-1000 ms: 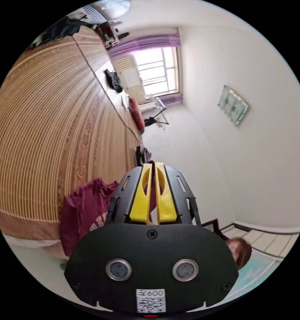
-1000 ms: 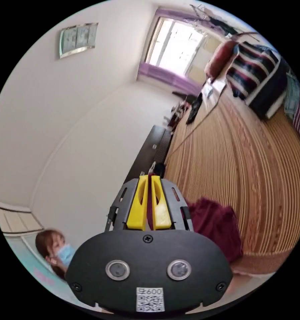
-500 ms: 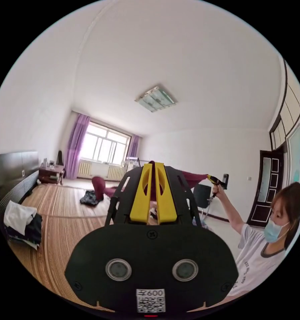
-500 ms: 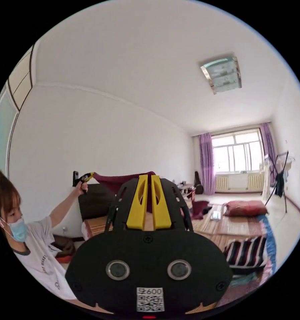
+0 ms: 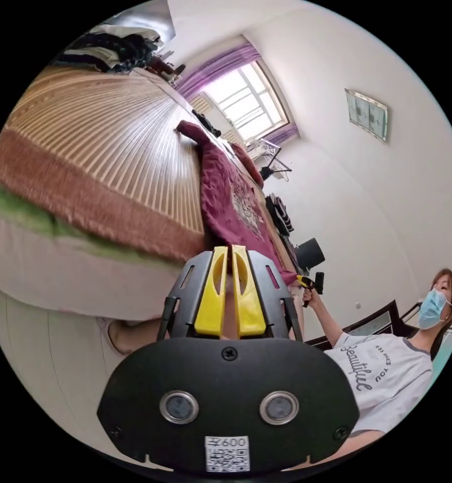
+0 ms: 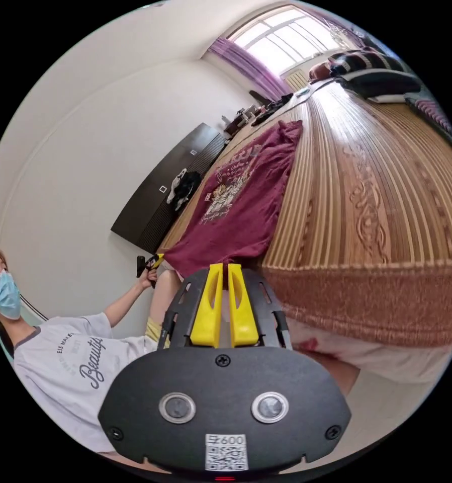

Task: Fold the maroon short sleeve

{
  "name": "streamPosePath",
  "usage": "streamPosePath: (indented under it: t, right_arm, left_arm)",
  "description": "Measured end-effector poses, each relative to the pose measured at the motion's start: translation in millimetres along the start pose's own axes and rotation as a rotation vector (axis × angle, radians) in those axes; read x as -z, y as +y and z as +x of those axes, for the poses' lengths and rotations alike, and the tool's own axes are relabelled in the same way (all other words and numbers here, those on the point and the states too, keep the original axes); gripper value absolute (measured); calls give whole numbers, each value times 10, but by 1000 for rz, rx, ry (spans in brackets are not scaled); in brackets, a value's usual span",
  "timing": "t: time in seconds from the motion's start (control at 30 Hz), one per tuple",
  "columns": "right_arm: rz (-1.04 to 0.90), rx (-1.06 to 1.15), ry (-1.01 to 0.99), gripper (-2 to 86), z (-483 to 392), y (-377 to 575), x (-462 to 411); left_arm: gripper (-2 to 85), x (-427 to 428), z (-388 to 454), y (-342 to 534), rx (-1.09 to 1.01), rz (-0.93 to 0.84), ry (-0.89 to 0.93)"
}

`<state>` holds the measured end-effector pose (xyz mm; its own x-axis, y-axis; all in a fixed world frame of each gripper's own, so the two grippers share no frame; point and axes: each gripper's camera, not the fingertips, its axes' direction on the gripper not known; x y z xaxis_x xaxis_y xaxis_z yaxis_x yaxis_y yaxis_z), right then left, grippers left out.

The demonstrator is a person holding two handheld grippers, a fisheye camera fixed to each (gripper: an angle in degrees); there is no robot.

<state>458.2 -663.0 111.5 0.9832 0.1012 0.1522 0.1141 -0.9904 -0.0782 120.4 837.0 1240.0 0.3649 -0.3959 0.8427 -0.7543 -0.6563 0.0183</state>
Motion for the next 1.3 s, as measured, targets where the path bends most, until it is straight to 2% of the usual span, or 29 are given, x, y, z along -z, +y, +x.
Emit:
streamPosePath:
  t: [0.33, 0.43, 0.53, 0.63, 0.77, 0.83, 0.97, 1.07, 1.2, 1.3]
  right_arm:
    - [-28, 142, 59, -9, -872, -40, 455]
    - [-38, 60, 110, -8, -844, 15, 454]
    - [-154, -66, 97, -8, -548, 141, 237]
    - [-46, -127, 119, -9, -412, 361, 361]
    - [144, -55, 231, -9, -657, 318, 534]
    - [157, 17, 291, -9, -796, 74, 368]
    - [89, 136, 368, -9, -851, -950, -520]
    - [52, 111, 360, -9, -591, -1813, -1198]
    - [-27, 151, 479, -9, -300, -3044, -1941]
    - [-13, 169, 476, -9, -105, -3841, -2350]
  left_arm:
    - [21, 68, 806, -64, -171, -270, 5]
    - [20, 30, 866, 49, -173, -262, 33]
    - [16, -141, 651, 259, -80, -345, 30]
    - [10, -206, 562, 527, -31, -407, 12]
    - [5, -192, 934, 711, -152, -411, 110]
    - [3, -304, 1258, 557, -242, -368, 39]
    - [2, -868, 1657, 43, -379, -255, -153]
    - [2, -1904, 1853, -586, -453, -221, -301]
    - [1, -3108, 2034, -1153, -466, -284, -363]
    - [1, -4073, 2244, -1416, -567, -327, -398]
